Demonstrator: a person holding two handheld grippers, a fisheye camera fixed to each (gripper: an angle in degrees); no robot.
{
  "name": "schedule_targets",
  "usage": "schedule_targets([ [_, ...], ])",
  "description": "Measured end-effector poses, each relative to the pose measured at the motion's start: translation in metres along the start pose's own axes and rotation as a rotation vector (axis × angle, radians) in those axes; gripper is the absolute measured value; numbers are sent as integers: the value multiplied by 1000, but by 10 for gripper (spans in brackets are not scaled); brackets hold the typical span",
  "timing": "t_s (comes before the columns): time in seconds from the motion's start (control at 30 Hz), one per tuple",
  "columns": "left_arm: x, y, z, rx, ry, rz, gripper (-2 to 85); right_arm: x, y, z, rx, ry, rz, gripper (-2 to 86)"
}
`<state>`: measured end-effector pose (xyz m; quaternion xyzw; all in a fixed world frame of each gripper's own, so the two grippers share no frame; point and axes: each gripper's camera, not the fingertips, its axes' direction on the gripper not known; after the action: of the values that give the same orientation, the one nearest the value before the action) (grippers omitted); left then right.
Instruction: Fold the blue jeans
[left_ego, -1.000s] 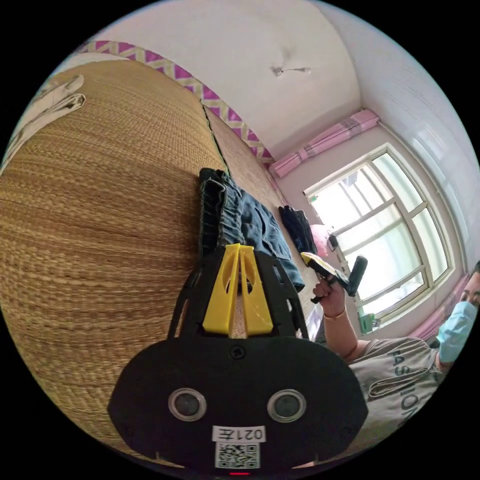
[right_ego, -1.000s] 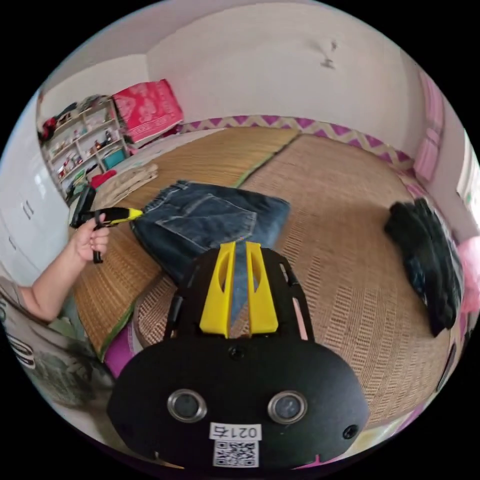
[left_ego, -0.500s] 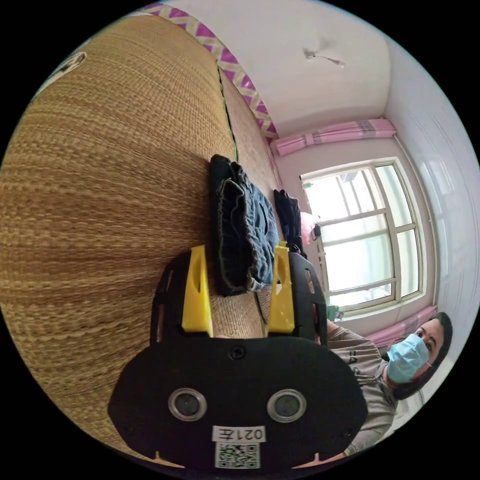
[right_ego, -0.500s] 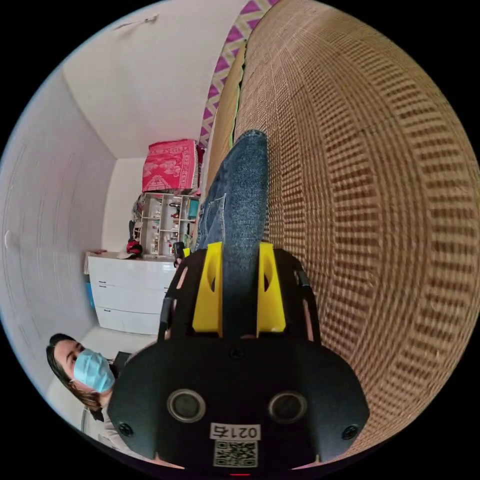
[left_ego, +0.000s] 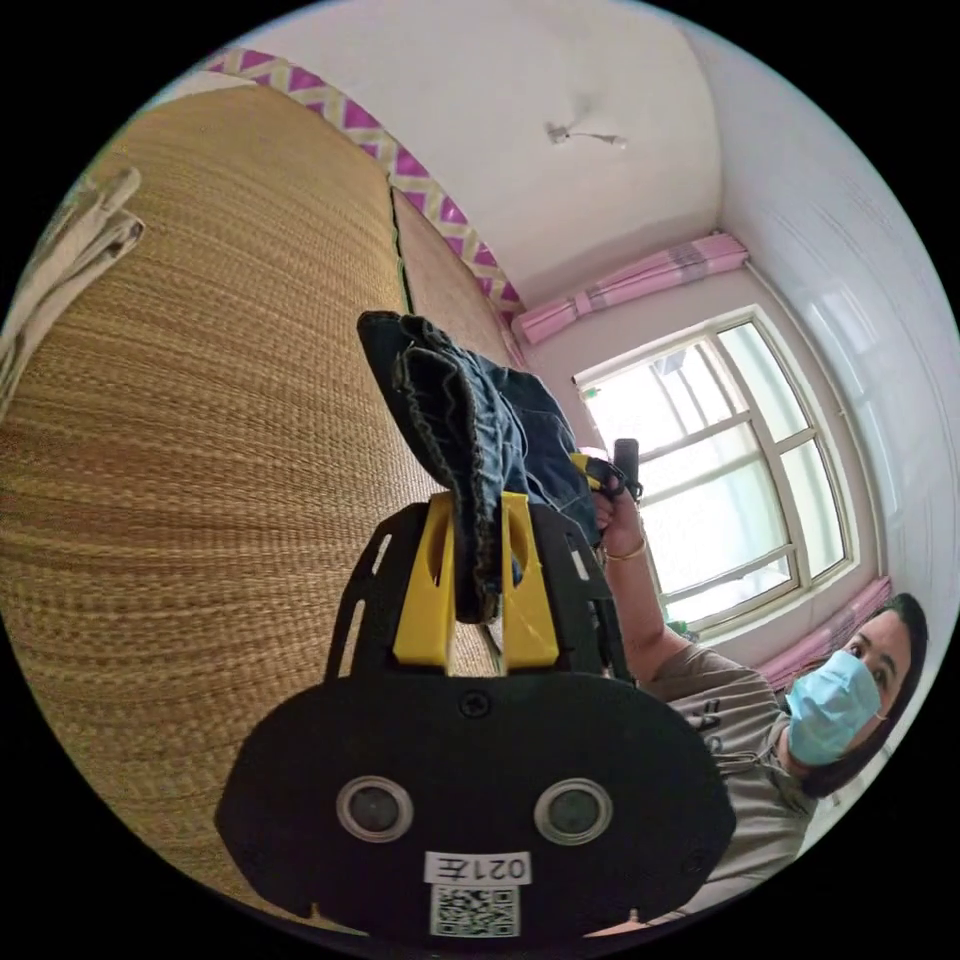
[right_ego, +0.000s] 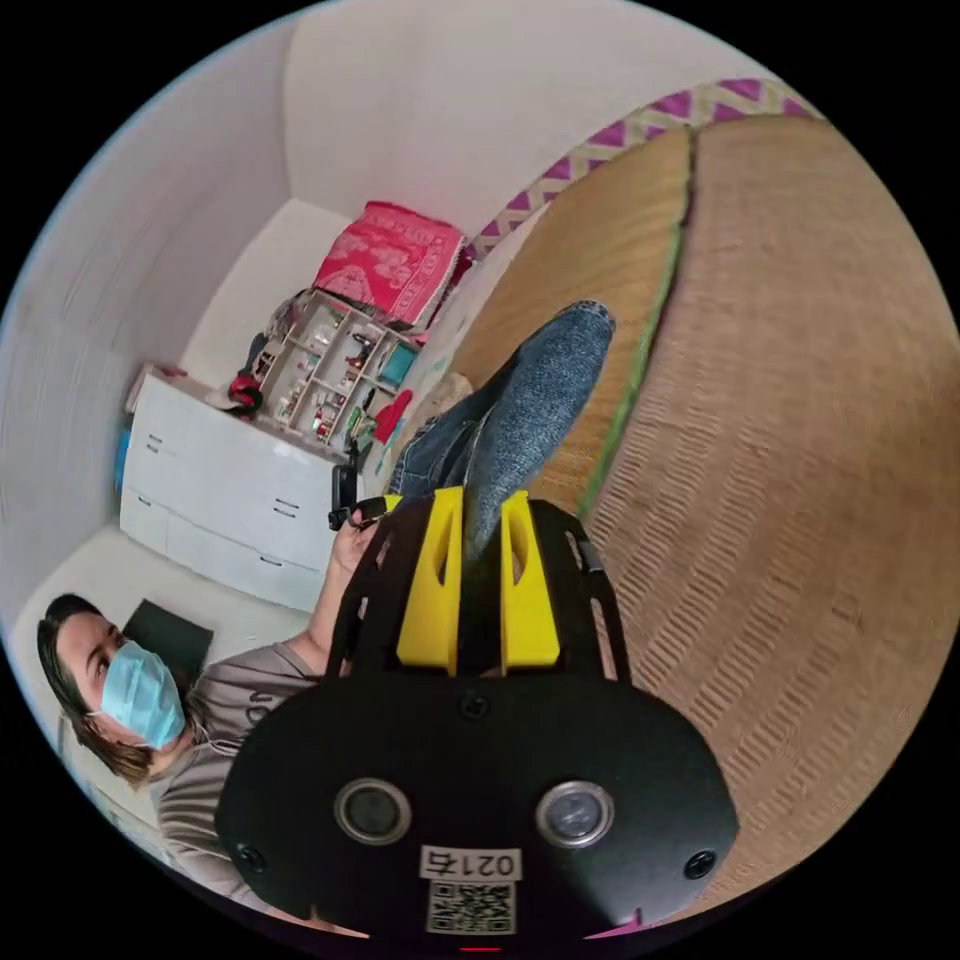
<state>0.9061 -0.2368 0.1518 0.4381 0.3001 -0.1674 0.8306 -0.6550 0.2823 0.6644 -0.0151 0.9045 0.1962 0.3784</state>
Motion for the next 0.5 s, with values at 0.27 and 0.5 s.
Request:
schedule_targets([
  [0.27,2,62,-233,462,-174,-26,65,-181,-186,213,-167,-87,-311,66],
  [0.5,-136,118,-315,793,-244,-395,105,-299,-247,367,-158,179,-429,98],
])
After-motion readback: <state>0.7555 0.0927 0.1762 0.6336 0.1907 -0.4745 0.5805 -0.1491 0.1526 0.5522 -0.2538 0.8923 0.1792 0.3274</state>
